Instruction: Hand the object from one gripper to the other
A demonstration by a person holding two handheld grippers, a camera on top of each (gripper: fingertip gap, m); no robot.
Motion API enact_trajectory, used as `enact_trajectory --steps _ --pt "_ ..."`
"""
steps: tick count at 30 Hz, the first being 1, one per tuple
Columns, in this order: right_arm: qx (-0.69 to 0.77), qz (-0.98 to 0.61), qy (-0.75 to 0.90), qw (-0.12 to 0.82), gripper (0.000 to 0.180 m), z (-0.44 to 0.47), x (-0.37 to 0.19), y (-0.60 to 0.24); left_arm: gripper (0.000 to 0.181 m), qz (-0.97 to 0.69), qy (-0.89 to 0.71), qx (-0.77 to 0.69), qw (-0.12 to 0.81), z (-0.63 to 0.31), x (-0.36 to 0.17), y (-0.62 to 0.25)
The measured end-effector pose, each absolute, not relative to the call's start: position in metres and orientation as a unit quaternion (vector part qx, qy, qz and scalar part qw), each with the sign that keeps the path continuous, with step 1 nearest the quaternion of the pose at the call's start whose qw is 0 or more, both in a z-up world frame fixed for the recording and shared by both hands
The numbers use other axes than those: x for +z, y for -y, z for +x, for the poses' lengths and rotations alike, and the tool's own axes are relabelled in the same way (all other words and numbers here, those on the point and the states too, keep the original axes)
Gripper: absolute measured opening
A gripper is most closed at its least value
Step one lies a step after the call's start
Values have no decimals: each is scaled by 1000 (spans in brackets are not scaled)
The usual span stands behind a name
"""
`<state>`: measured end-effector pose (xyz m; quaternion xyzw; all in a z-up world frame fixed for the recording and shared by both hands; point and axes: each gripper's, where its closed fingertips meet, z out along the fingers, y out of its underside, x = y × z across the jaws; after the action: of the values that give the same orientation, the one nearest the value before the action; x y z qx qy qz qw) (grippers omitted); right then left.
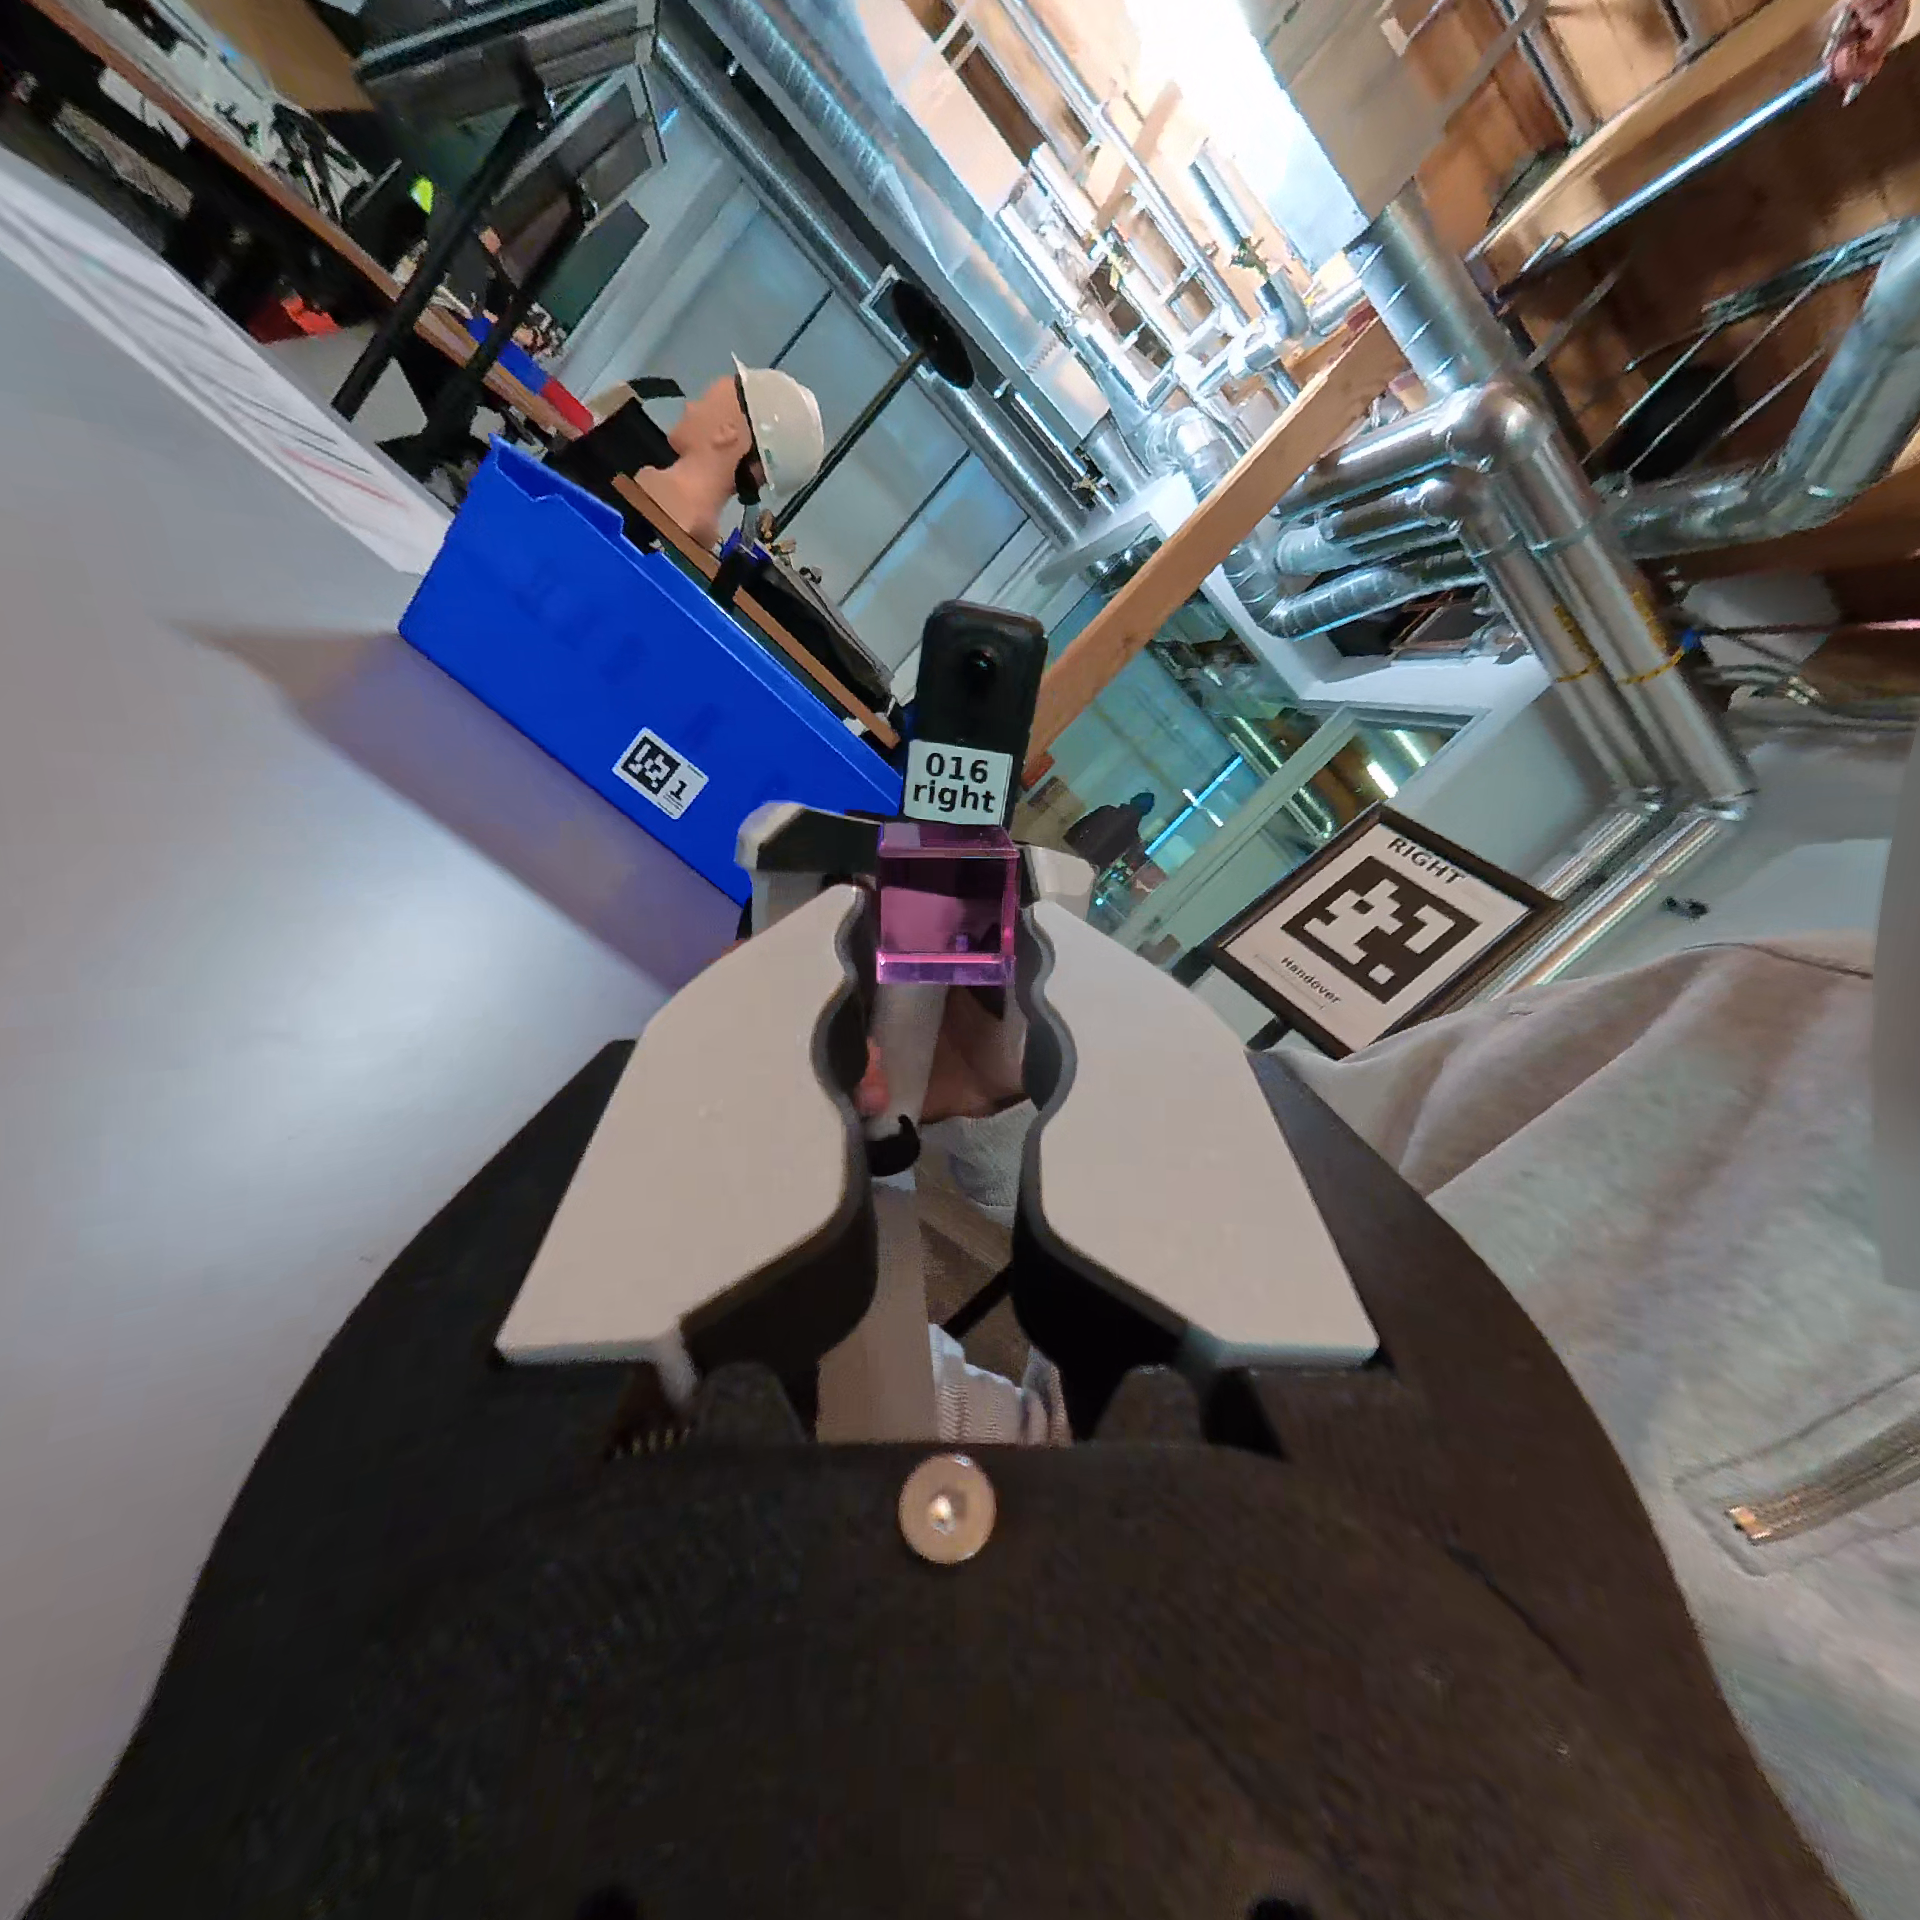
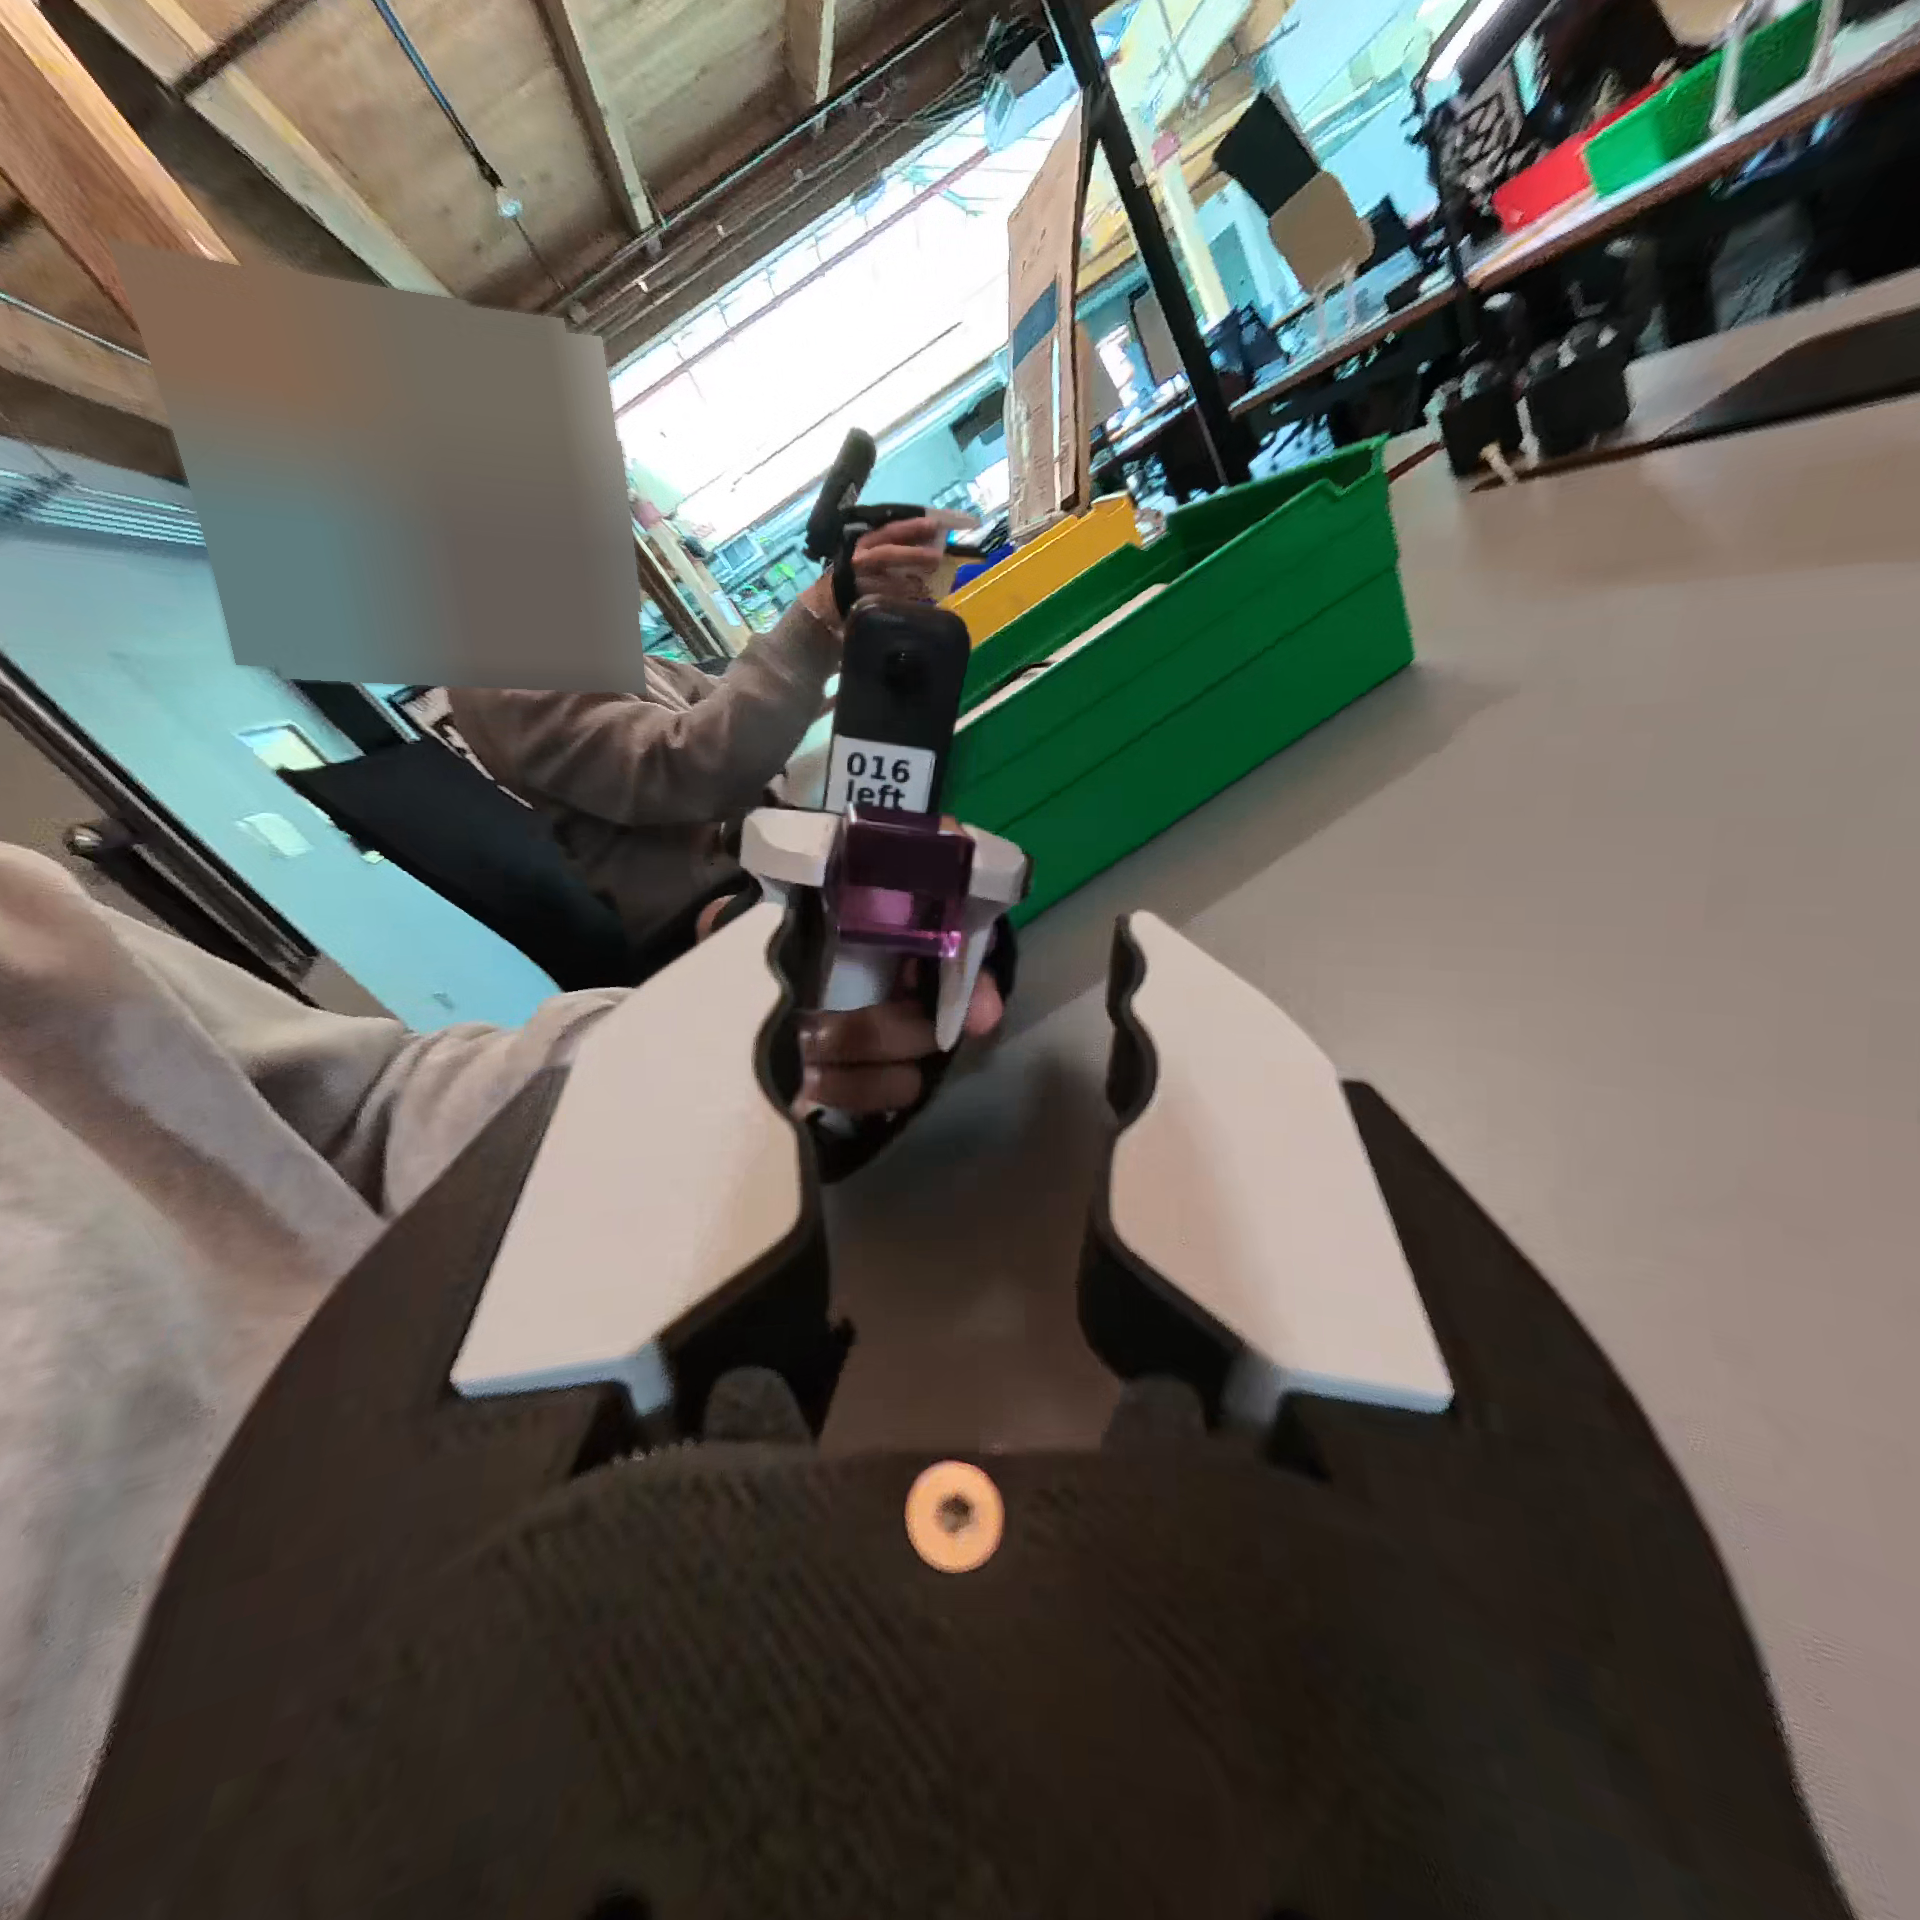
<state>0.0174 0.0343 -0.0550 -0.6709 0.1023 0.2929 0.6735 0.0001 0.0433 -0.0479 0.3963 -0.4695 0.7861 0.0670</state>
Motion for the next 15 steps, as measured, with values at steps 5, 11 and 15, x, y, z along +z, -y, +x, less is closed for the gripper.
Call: enact_trajectory --steps 5,11,15 --pt "321 -673 -98 659 40 6 -57 -37 26 387 488 781 49 -1 -48 -37" --pt "346 -668 -93 652 26 0 -56 -36 26 386 504 771 41 -1 -52 -32" --pt "346 -671 -94 649 26 0 -57 -36 26 387 503 772 41 -1 -52 -32"
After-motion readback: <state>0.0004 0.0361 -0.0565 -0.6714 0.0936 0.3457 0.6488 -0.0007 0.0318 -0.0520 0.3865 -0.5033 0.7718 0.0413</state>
